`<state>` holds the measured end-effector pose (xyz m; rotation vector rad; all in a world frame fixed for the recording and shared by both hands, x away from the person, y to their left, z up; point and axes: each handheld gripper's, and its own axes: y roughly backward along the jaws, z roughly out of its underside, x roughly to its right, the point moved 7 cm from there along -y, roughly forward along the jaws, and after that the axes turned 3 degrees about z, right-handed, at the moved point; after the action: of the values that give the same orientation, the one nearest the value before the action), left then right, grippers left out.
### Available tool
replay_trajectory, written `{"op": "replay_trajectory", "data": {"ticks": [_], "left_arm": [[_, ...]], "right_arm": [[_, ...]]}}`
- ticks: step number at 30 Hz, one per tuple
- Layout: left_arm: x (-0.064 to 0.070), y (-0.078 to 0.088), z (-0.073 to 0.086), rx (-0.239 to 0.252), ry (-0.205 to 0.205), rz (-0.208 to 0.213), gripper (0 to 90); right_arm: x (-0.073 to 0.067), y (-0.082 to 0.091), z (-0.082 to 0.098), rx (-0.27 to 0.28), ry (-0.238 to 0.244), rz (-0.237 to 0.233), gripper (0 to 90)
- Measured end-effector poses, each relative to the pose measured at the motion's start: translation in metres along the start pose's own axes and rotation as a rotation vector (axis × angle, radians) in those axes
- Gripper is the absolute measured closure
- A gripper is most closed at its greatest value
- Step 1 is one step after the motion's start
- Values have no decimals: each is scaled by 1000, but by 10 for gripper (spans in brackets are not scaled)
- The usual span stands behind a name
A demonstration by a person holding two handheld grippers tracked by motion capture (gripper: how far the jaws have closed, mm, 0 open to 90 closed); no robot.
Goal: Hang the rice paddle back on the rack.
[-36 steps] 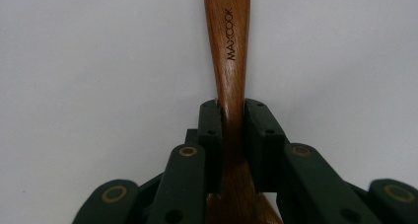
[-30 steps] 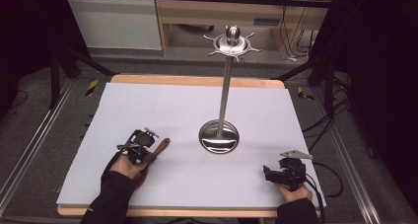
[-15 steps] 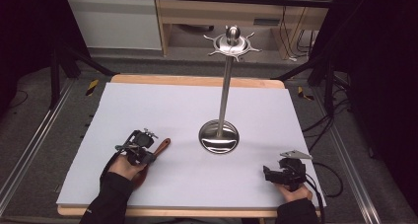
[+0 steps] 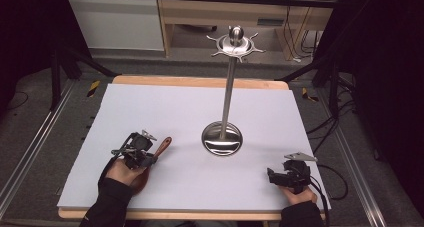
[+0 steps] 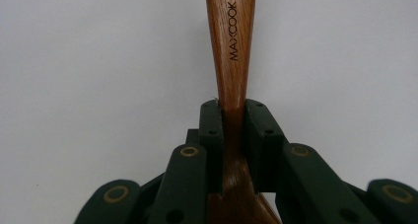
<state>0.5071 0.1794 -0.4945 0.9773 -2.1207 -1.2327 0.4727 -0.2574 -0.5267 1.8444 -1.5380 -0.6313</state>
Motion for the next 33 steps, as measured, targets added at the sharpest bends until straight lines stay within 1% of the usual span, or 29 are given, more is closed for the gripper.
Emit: {"op": "replay_trajectory", "data": {"ticks": [6,11,14,19,23,24,28,30,31,33], "left_arm": [[1,11,1,51,-2,-5,784],[2,20,1,79,2,-10,784],[2,24,2,92,2,-6,784],[2,34,1,124,7,-4,784],[2,44,0,164,11,-6,784],[2,46,0,167,9,-3,784],[2,54,-1,207,2,-12,784],[3,56,-2,224,1,-5,784],[3,59,-3,247,-5,-5,784],[4,63,-5,277,-6,0,784]], "right_arm": [[0,0,0,2,0,1,139],[0,1,0,3,-10,0,139],[0,1,0,2,-1,2,139],[0,2,0,7,-6,2,140],[1,1,0,5,2,4,140],[1,1,0,5,2,4,140],[1,1,0,4,2,6,140],[1,1,0,5,3,7,140],[1,1,0,6,4,7,140],[1,1,0,4,4,7,140]]}}
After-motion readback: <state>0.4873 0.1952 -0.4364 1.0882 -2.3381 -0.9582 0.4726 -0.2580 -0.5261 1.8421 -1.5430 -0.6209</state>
